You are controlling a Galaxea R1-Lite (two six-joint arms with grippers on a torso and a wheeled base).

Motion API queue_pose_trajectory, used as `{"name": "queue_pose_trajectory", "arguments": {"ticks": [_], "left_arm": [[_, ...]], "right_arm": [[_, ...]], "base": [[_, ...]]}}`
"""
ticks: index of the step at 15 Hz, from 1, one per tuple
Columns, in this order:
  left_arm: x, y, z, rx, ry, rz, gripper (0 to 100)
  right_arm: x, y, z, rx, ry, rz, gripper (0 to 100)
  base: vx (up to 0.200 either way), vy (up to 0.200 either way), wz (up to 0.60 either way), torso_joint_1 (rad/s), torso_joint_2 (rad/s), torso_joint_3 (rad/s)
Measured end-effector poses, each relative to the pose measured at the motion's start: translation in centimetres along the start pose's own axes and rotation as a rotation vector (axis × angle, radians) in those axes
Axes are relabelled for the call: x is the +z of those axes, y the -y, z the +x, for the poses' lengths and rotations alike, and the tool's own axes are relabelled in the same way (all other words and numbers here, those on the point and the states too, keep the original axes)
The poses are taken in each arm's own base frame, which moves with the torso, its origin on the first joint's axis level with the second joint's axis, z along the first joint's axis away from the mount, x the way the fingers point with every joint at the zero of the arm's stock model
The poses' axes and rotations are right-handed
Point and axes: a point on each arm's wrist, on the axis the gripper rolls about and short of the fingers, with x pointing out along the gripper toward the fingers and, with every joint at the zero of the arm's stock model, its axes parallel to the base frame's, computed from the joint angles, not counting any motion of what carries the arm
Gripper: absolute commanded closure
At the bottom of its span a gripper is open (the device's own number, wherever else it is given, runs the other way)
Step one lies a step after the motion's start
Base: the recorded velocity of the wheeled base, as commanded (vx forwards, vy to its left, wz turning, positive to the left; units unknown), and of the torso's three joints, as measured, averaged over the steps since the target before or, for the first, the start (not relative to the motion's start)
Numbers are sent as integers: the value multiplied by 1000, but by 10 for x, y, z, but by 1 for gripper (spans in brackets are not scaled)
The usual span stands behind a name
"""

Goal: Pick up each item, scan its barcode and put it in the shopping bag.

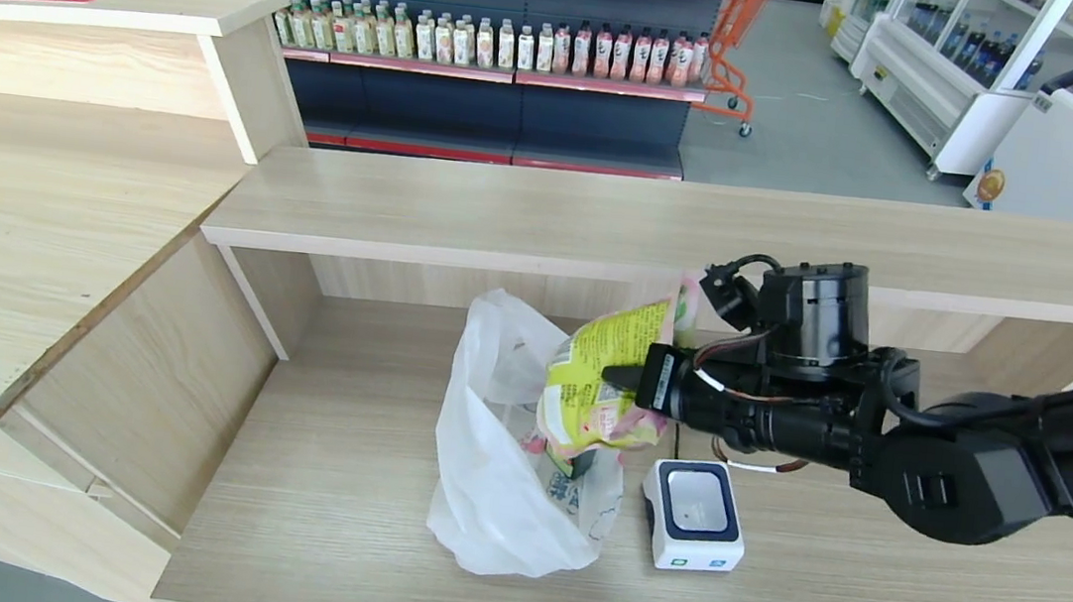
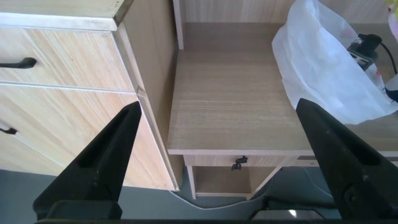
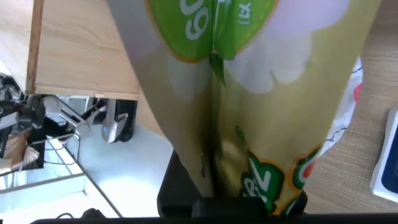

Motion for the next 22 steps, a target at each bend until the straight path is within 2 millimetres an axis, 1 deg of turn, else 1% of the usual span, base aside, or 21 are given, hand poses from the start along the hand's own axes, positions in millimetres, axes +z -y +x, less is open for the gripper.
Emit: {"name": "queue_pose_trajectory", "arguments": {"ticks": [2, 4, 5, 7, 10, 14, 17, 20, 22], "left_arm": [[0, 0, 0, -1, 0, 0, 0], [0, 0, 0, 0, 0, 0, 0], [0, 0, 0, 0, 0, 0, 0], [0, 0, 0, 0, 0, 0, 0], [0, 0, 0, 0, 0, 0, 0], [0, 0, 0, -1, 0, 0, 0], [0, 0, 0, 0, 0, 0, 0], [0, 0, 0, -1, 0, 0, 0], [0, 0, 0, 0, 0, 0, 0]], "right_arm": [[2, 12, 9, -25, -4, 12, 100], [-3, 19, 18, -34, -28, 20, 100], [-6, 21, 22, -21, -50, 23, 100], [-11, 22, 27, 68, -120, 29, 100], [-17, 26, 34, 92, -151, -38, 100], [-28, 37, 47, 76, -185, -94, 100], [-39, 47, 57, 68, -217, -178, 100], [-47, 54, 69, 73, -236, -286, 100], [-50, 57, 76, 77, -241, -318, 100]], "base": [[0, 0, 0, 0, 0, 0], [0, 0, 0, 0, 0, 0], [0, 0, 0, 0, 0, 0], [0, 0, 0, 0, 0, 0], [0, 0, 0, 0, 0, 0], [0, 0, 0, 0, 0, 0], [0, 0, 0, 0, 0, 0], [0, 0, 0, 0, 0, 0], [0, 0, 0, 0, 0, 0]]}}
